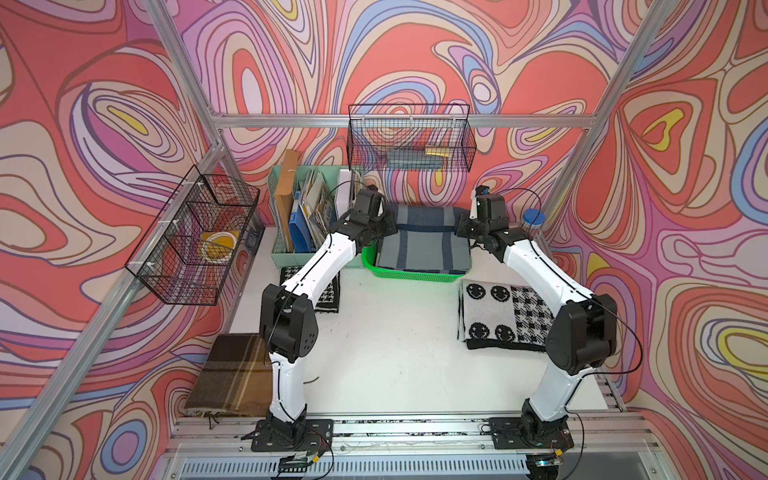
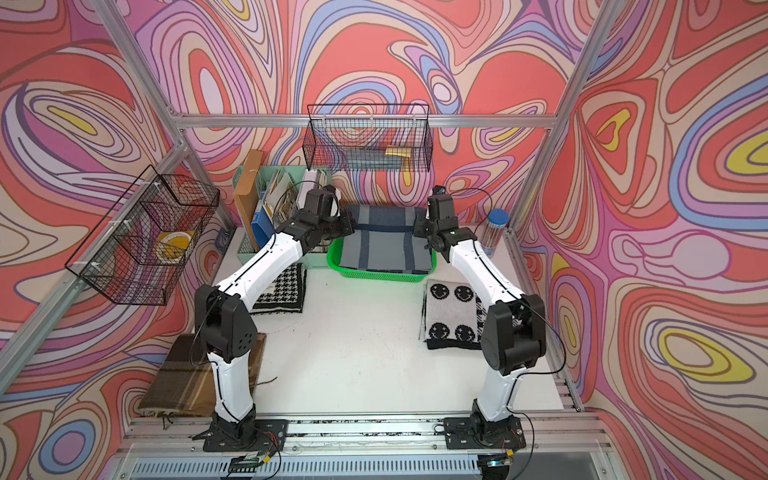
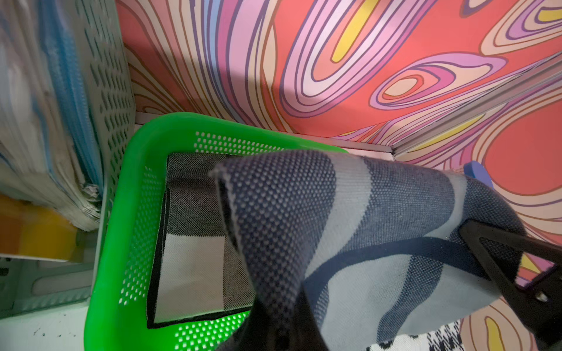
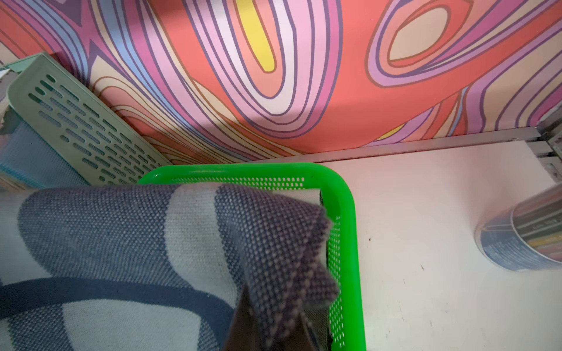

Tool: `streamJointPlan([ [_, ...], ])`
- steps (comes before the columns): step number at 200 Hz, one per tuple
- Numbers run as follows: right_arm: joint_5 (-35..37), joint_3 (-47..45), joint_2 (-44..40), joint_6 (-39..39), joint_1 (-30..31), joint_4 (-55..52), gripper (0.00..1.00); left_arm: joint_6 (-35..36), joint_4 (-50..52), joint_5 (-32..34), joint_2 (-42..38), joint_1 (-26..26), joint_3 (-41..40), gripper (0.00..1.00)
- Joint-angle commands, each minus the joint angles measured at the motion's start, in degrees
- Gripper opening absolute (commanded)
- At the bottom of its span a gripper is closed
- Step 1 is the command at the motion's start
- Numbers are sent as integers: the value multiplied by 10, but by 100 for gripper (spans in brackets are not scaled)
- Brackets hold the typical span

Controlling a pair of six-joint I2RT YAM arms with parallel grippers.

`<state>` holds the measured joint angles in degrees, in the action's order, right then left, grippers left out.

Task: Put the folded scarf in the basket
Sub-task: Place the scarf in the basket.

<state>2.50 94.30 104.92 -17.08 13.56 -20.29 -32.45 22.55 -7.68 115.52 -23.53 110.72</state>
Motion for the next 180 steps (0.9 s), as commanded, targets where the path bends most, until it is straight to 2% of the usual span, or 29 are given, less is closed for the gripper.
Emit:
streamJointPlan([
  [1,-24,25,24,4,-16,20,0,16,23,33,18,13,29,0],
  [79,-46,60,90,5,-26,16,0,15,23,15,75,22,55,0],
  [180,-42,92,157,0,-29,1,0,28,75,30,165,23,149,0],
])
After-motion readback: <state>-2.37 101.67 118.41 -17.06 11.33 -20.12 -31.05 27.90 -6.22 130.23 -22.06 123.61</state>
